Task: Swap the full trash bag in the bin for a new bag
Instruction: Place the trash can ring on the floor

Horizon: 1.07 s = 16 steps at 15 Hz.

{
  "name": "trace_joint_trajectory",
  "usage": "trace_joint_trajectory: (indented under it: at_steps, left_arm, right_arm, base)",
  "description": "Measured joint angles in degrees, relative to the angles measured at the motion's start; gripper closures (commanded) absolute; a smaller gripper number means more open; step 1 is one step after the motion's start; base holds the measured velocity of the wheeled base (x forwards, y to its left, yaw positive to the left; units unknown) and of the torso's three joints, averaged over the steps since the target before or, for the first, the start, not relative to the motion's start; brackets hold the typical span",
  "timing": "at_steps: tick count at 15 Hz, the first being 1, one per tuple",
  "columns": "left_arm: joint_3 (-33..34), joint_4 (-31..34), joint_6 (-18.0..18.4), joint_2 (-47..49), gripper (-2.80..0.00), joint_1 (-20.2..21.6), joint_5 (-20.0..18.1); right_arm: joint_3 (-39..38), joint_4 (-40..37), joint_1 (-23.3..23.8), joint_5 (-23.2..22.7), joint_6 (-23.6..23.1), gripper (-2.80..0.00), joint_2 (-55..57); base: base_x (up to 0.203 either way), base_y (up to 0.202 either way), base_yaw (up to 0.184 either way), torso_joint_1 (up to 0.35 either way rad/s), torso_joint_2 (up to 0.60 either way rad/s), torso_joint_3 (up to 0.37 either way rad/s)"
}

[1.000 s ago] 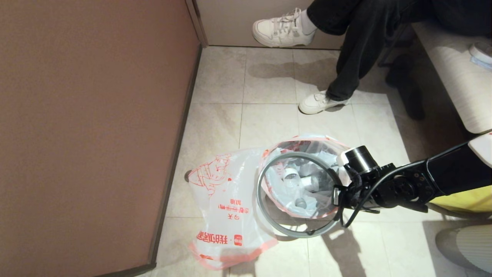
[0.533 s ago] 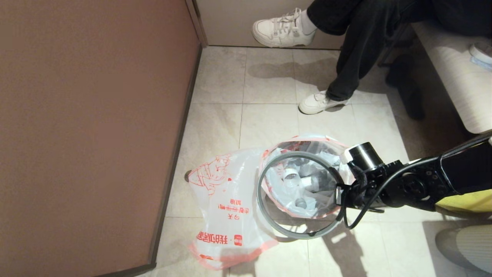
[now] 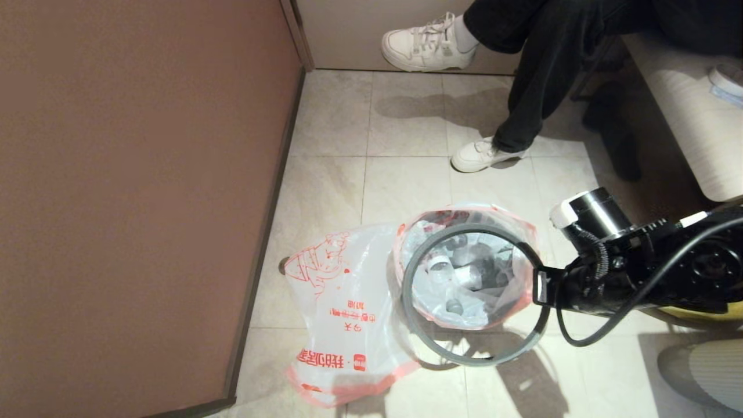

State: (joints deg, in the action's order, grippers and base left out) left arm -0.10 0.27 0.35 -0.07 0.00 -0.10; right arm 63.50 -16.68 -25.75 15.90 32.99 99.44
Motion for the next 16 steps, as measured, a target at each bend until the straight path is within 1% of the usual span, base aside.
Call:
trace_joint_trajectory:
  at_steps: [4,6,7,9,10,12,14,16]
  left_arm:
    - [0.0,-0.02,-0.02,0.0,0.0,-0.02,0.0]
    - [0.0,-0.02,-0.02,0.0,0.0,-0.02,0.0]
    - [0.0,0.0,0.0,0.0,0.0,-0.02,0.0]
    - [0.0,-0.01,-0.02,0.0,0.0,0.0,0.0]
    - [0.0,-0.02,-0.01,0.0,0.0,0.0,0.0]
    - [0.0,-0.02,-0.02,0.0,0.0,0.0,-0.01]
    - [0.0,0.0,-0.02,0.0,0.0,0.0,0.0]
    - [0.0,0.0,0.01,0.0,0.0,0.0,0.02]
  right_arm:
    - [0.11,-8.5,0.31,-0.22,2.17,0.0,-8.85]
    - [0.11,-12.05,1.0,-0.24,2.53,0.0,-13.13]
    - [0.11,-13.49,1.9,-0.32,2.59,0.0,-15.16]
    - [0.13,-15.37,5.81,-1.45,2.42,0.0,-18.35]
    - [0.13,-15.69,9.03,-2.79,1.71,0.0,-19.4]
    - [0.13,-15.43,17.18,-6.42,-1.24,0.0,-20.33]
    - [0.15,-13.27,27.78,-11.4,-6.31,0.0,-19.57]
    - [0.35,-10.38,38.12,-16.72,-12.38,0.0,-17.1]
  base:
    - [0.0,0.0,0.0,0.0,0.0,0.0]
    - [0.0,0.0,0.0,0.0,0.0,0.0]
    - [0.0,0.0,0.0,0.0,0.0,0.0]
    - [0.0,0.0,0.0,0.0,0.0,0.0]
    - [0.0,0.0,0.0,0.0,0.0,0.0]
    - [0.0,0.0,0.0,0.0,0.0,0.0]
    - [0.0,0.0,0.0,0.0,0.0,0.0]
    - [0.0,0.0,0.0,0.0,0.0,0.0]
